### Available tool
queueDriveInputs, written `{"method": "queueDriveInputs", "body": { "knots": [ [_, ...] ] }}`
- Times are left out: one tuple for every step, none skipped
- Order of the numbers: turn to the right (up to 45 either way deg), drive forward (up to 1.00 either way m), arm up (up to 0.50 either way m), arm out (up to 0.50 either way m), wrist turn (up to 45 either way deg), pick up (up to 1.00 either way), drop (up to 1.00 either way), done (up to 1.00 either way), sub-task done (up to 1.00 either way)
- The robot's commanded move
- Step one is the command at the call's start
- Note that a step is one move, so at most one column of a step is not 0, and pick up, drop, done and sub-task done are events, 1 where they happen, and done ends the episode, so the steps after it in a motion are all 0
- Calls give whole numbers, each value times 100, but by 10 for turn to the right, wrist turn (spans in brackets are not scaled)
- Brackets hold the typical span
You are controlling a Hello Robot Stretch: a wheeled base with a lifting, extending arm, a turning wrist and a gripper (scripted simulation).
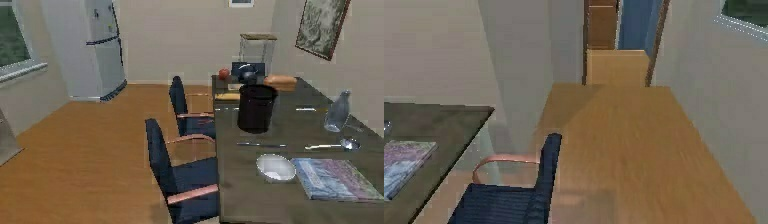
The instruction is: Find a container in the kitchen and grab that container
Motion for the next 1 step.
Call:
{"method": "queueDriveInputs", "body": {
  "knots": [
    [-450, 0, 0, 0, 0, 0, 0, 0, 0]
  ]
}}
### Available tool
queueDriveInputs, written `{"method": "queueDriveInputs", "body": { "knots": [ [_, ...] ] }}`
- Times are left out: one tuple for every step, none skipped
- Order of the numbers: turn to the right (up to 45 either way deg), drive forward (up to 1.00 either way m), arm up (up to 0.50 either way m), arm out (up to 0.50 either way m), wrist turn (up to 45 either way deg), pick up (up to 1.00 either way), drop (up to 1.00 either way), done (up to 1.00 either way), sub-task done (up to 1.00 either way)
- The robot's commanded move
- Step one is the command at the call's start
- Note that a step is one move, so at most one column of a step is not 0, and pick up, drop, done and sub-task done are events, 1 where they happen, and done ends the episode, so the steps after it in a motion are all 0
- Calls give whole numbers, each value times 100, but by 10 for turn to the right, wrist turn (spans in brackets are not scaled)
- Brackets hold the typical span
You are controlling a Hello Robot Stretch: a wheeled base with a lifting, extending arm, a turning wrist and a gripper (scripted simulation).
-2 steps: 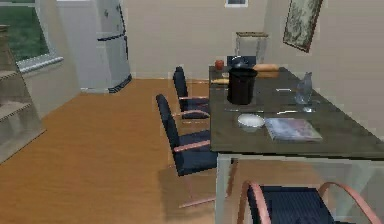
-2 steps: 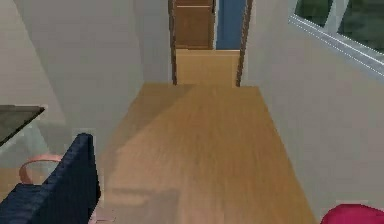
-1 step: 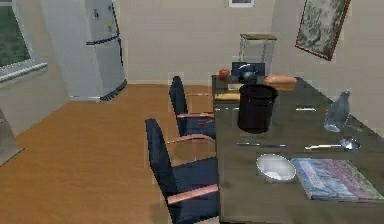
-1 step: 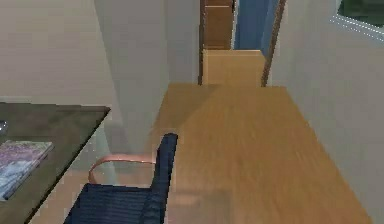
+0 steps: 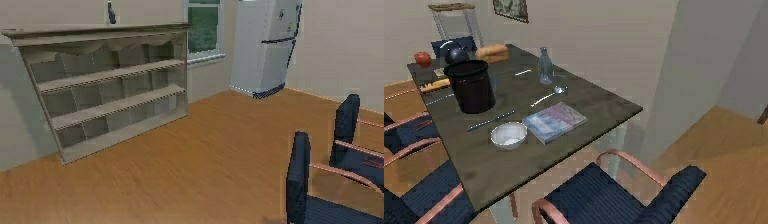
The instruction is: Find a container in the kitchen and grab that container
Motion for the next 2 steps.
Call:
{"method": "queueDriveInputs", "body": {
  "knots": [
    [-150, 0, 0, 0, 0, 0, 0, 0, 0],
    [0, 0, 50, 0, 0, 0, 0, 0, 0]
  ]
}}
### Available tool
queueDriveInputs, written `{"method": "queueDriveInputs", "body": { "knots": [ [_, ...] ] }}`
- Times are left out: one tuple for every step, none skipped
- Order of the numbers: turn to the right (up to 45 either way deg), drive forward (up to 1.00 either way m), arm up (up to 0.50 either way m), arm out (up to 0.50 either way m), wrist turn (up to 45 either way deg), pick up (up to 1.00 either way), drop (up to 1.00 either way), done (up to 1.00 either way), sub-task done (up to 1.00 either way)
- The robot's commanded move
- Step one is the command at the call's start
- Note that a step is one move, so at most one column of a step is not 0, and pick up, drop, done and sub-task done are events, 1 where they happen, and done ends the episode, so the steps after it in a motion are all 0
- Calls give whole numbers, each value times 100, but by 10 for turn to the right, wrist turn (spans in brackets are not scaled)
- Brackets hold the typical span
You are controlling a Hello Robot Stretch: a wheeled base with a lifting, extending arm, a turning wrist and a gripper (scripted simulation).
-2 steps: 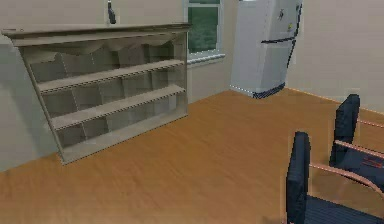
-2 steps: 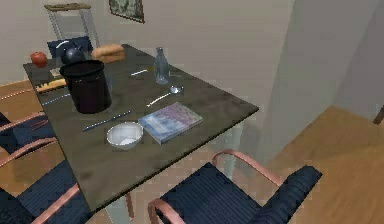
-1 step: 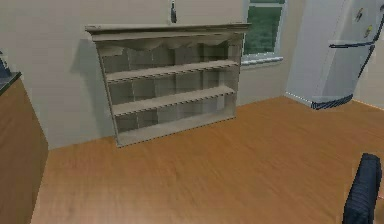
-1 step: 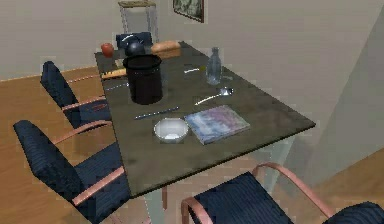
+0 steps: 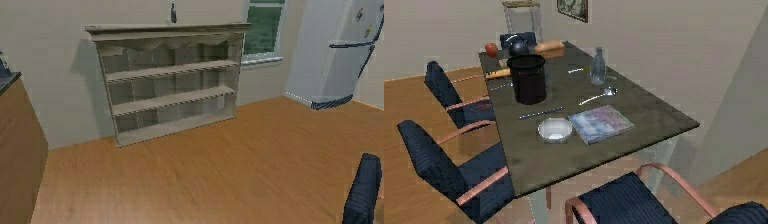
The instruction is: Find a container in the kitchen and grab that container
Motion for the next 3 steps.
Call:
{"method": "queueDriveInputs", "body": {
  "knots": [
    [0, 0, 38, 0, 0, 0, 0, 0, 0],
    [0, 0, 0, 38, 0, 0, 0, 0, 0],
    [0, 0, 0, 0, 450, 0, 0, 0, 0]
  ]
}}
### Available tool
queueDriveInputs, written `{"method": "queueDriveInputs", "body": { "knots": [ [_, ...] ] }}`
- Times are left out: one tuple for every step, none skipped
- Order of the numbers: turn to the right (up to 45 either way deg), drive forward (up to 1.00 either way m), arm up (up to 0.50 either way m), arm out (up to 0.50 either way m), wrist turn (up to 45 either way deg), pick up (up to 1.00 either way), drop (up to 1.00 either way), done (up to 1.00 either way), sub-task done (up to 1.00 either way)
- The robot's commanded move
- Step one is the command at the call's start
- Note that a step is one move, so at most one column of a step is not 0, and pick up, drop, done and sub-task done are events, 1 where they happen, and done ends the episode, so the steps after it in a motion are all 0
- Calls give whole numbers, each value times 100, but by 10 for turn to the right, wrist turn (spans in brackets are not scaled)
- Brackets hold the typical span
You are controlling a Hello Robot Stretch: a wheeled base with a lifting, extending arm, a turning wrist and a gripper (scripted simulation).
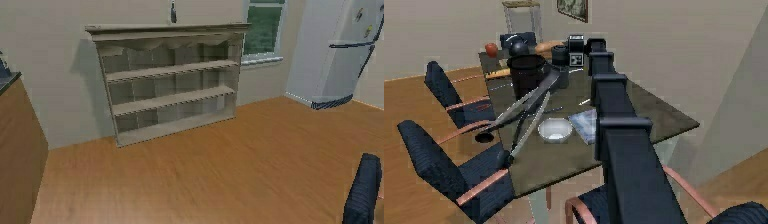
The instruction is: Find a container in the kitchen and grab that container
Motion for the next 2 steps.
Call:
{"method": "queueDriveInputs", "body": {
  "knots": [
    [0, 0, 0, 0, 450, 0, 0, 0, 0],
    [0, 0, 0, 0, 450, 0, 0, 0, 0]
  ]
}}
